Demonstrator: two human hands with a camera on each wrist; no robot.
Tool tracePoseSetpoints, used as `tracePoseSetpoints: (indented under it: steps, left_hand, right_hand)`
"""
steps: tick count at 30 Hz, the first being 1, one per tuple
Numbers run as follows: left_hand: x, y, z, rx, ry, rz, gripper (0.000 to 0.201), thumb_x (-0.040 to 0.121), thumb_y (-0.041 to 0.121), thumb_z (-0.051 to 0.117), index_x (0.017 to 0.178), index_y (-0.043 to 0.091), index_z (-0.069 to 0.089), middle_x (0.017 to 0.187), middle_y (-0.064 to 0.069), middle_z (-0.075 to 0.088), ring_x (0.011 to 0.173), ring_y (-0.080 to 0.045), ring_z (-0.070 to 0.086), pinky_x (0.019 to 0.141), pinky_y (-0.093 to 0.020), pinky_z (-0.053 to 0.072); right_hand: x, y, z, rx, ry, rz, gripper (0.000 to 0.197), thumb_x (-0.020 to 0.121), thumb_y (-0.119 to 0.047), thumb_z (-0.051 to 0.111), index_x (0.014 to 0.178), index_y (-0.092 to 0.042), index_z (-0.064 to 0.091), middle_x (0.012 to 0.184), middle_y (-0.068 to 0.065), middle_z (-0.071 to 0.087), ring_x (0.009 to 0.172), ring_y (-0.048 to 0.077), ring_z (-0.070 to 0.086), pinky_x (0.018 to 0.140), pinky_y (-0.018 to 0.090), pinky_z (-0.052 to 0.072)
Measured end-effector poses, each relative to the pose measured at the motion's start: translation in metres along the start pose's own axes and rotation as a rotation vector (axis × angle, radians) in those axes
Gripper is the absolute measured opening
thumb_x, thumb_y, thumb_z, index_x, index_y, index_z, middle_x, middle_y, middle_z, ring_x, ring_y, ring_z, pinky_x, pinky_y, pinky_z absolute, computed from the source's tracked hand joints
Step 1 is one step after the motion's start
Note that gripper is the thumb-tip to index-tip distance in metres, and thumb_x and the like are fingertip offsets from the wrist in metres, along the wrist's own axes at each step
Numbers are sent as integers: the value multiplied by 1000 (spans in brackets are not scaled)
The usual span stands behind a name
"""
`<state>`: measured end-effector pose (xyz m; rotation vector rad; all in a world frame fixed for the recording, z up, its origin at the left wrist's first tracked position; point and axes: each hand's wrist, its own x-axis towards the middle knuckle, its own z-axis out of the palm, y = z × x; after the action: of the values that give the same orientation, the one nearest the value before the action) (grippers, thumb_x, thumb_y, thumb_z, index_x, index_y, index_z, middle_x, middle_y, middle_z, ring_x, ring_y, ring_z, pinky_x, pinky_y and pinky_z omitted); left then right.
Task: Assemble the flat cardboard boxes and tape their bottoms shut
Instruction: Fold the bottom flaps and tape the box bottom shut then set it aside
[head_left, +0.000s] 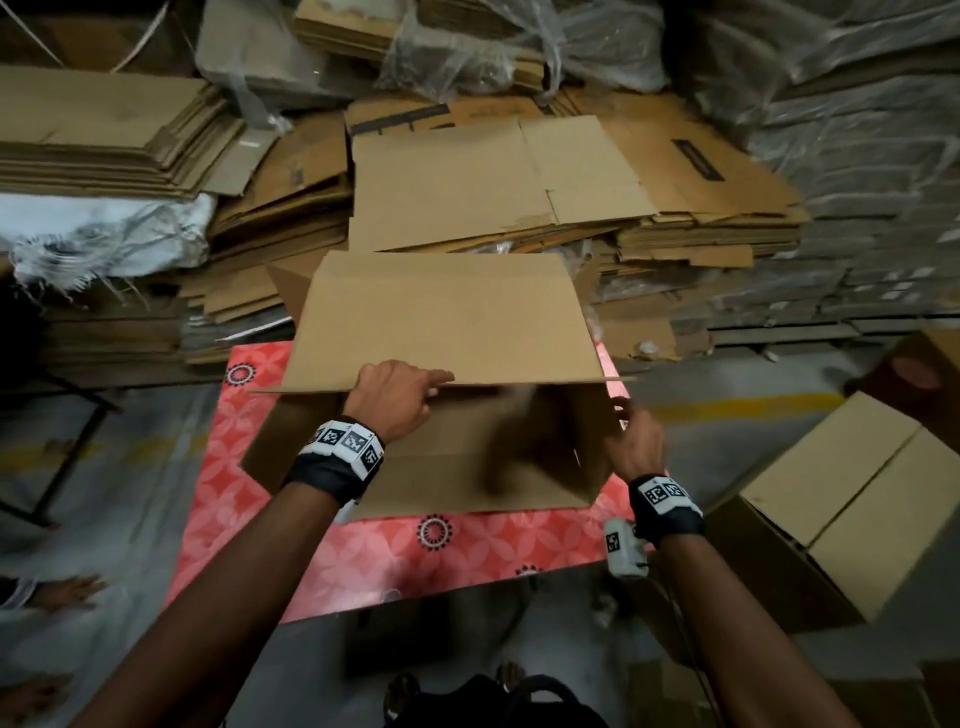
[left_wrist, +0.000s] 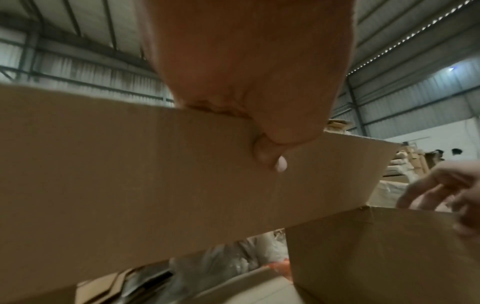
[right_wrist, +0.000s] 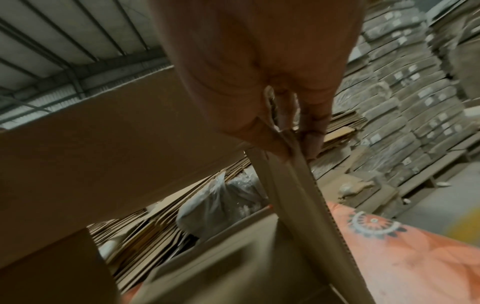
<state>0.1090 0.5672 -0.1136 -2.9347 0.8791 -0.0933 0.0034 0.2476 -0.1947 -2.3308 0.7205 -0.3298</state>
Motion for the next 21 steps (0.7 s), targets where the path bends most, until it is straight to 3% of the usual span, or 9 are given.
tracePoseSetpoints:
  steps: [2, 4, 7, 10, 16, 18, 21]
  left_hand:
    - [-15, -13, 7, 83, -52, 28, 65, 92, 26, 51, 151, 49, 37, 115, 0, 71, 107, -28, 63, 71, -34, 36]
    - [-31, -23, 22, 164, -112, 53, 68, 93, 31, 49, 154, 48, 25, 121, -2, 66, 109, -31, 57, 68, -35, 38]
    - [-52, -33, 52, 205, -183, 7, 73, 95, 40, 52, 156, 44, 13, 128, -8, 57, 112, -34, 51, 68, -39, 43]
    - [-66, -32, 87, 145, -207, -4, 68, 99, 44, 51, 155, 43, 13, 129, -5, 55, 110, -31, 50, 65, -39, 45]
    - [-83, -17, 150, -19, -311, -75, 54, 105, 34, 40, 153, 48, 20, 135, 3, 57, 114, -31, 52, 77, -44, 54]
    - [-85, -8, 166, -72, -355, -71, 55, 105, 32, 39, 153, 52, 22, 138, 6, 57, 117, -31, 53, 81, -46, 54]
    - [-86, 6, 188, -128, -414, -79, 55, 106, 31, 38, 153, 55, 25, 143, 10, 56, 122, -32, 52, 88, -49, 54]
  right_hand:
    - [-9, -7, 11, 23, -19, -43, 29, 84, -15, 70, 112, -9, 74, 107, 16, 76, 101, 36, 71, 87, 38, 54]
    - [-18, -13, 28, 8, -83, -84, 47, 74, 0, 67, 120, -10, 73, 108, 15, 77, 101, 35, 70, 85, 32, 51]
    - [-33, -25, 49, -20, -168, -129, 62, 68, 3, 63, 128, -14, 71, 114, 15, 76, 104, 35, 70, 93, 37, 53]
    - [-46, -30, 70, -62, -261, -193, 54, 73, 0, 69, 124, -15, 74, 115, 12, 76, 106, 34, 70, 96, 36, 53]
    - [-59, -20, 113, -353, -416, -267, 24, 76, -6, 62, 97, -10, 73, 94, 15, 76, 91, 38, 69, 77, 33, 50]
    - [-66, -8, 119, -425, -465, -263, 19, 76, -6, 58, 92, -9, 69, 94, 18, 73, 96, 40, 66, 76, 34, 49]
    - [-78, 14, 128, -548, -504, -273, 22, 85, -10, 53, 104, -9, 65, 106, 17, 70, 112, 40, 55, 84, 38, 48]
